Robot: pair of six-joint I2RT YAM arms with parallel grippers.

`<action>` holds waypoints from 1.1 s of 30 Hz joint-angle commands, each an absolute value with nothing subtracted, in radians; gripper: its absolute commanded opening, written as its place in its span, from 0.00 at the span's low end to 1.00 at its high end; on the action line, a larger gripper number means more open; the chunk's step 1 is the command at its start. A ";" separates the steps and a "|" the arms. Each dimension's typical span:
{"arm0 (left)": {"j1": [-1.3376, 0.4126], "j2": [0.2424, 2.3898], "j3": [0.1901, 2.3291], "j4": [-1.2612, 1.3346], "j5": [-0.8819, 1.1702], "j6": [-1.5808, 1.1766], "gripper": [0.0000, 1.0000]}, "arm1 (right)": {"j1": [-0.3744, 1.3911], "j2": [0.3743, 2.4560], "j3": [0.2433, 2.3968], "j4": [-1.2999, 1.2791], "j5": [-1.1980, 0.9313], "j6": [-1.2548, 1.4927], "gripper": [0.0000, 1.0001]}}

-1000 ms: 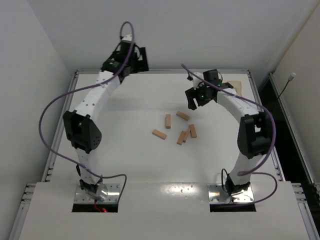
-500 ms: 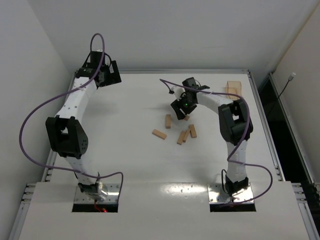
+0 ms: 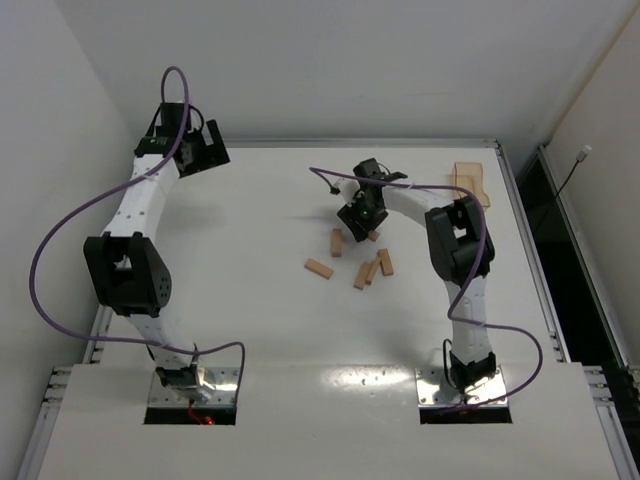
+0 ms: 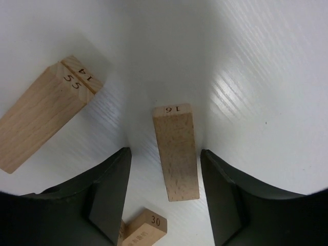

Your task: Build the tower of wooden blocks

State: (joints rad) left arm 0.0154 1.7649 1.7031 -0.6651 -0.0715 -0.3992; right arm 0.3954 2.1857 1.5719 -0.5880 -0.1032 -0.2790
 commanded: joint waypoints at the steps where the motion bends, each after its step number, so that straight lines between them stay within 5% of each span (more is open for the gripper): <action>1: 0.026 1.729 1.707 -0.660 -0.032 -0.419 0.99 | 0.393 2.195 1.598 -0.640 -0.067 -0.304 0.50; 5: 0.037 1.729 1.694 -0.660 -0.032 -0.440 0.99 | 0.393 2.195 1.598 -0.650 -0.049 -0.304 0.00; 19: 0.037 1.555 1.305 -0.604 -0.038 -0.572 1.00 | 0.478 1.810 1.628 -0.755 0.295 0.434 0.00; 25: 0.028 1.523 1.267 -0.595 -0.057 -0.592 1.00 | 0.529 1.847 1.736 -0.874 0.285 0.753 0.00; 33: 0.028 1.468 1.206 -0.595 -0.032 -0.592 1.00 | 0.641 2.006 1.845 -0.891 0.321 0.838 0.00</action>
State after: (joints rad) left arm 0.0231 1.5173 1.2179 -0.6178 -0.0444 -0.5797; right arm 0.5987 1.9659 1.7817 -0.8581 0.2974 0.7486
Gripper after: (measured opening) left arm 1.000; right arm 0.241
